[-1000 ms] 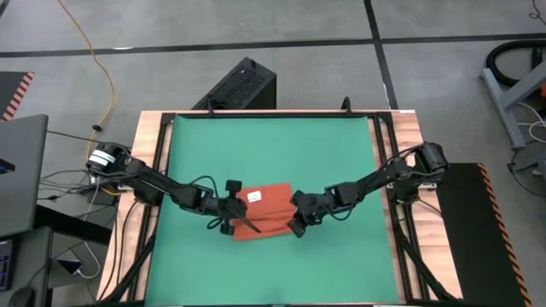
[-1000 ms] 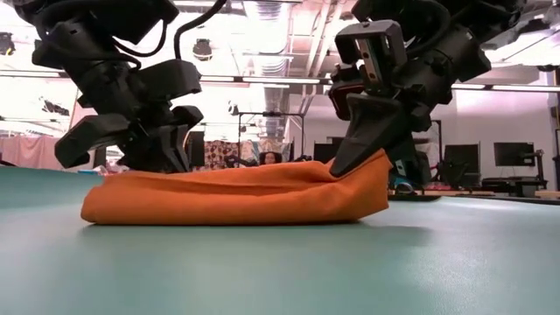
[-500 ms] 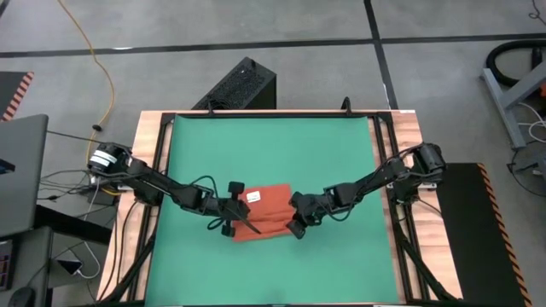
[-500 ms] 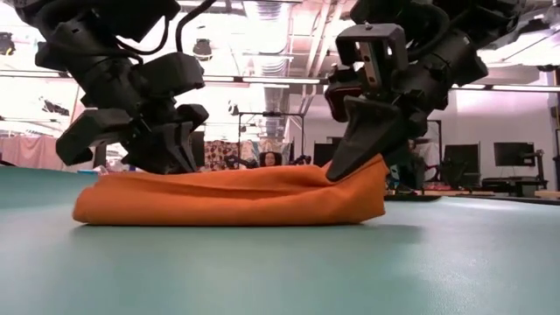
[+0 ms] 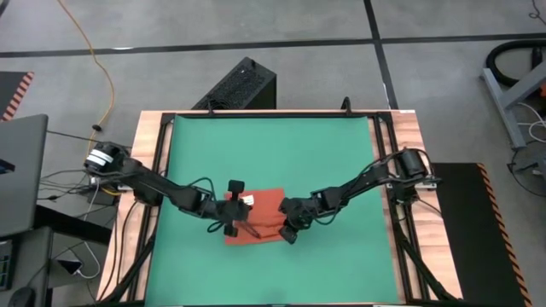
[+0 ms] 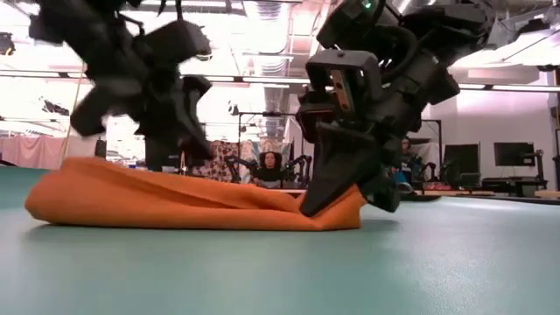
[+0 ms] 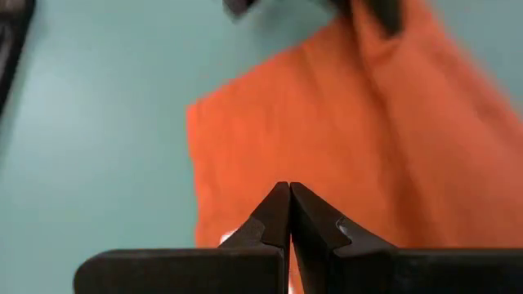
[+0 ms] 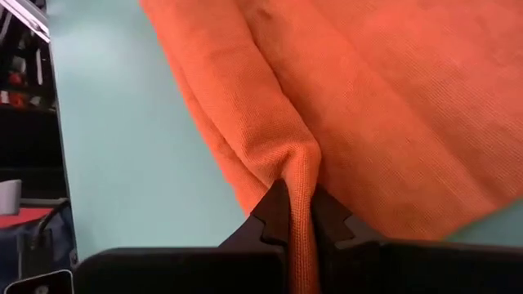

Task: Roll towel into tight, uniform cylinder
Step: Roll the orange table napkin

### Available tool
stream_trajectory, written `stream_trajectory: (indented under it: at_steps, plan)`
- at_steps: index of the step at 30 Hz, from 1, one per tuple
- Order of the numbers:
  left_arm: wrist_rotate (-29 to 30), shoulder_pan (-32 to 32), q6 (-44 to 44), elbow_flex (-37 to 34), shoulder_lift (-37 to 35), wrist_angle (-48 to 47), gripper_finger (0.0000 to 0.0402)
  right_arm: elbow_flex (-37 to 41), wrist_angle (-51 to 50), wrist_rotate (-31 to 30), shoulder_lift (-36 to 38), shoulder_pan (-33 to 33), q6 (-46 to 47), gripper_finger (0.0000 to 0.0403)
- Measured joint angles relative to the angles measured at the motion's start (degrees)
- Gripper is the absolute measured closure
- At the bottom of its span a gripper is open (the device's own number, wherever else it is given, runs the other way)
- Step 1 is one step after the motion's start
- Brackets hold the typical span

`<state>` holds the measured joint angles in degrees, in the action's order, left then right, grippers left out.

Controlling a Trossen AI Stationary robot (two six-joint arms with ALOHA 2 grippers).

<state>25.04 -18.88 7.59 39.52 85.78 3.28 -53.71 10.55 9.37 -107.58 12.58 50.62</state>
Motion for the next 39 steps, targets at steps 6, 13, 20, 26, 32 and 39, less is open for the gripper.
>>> stream_trajectory:
  at_steps: [6,13,20,26,32,39]
  plan:
    - [1.2,-8.1,-2.4,3.8,-5.6,-4.6,0.0401,-0.4,-0.9,0.0,-1.1,0.0,-0.1,0.0374]
    - [3.8,-17.8,-8.8,2.9,-1.3,-4.4,0.0401,-0.3,-1.0,-0.2,-1.0,0.0,-1.2,0.0374]
    - [11.2,-18.0,-17.2,2.8,7.1,-8.2,0.0401,-0.3,-0.5,-0.2,-1.1,0.0,-1.2,0.0374]
    - [8.9,-19.0,-22.0,2.8,10.1,-9.4,0.0402,-0.3,-0.7,-0.4,-1.1,0.1,-1.2,0.0374]
    - [13.4,-20.1,-25.8,3.4,6.6,-14.0,0.0401,-0.3,-0.9,-0.4,-1.1,0.1,-1.5,0.0372]
    - [15.1,-23.8,-23.5,4.3,2.3,-6.3,0.0402,-0.2,-1.0,-0.4,-1.1,0.1,-1.7,0.0371]
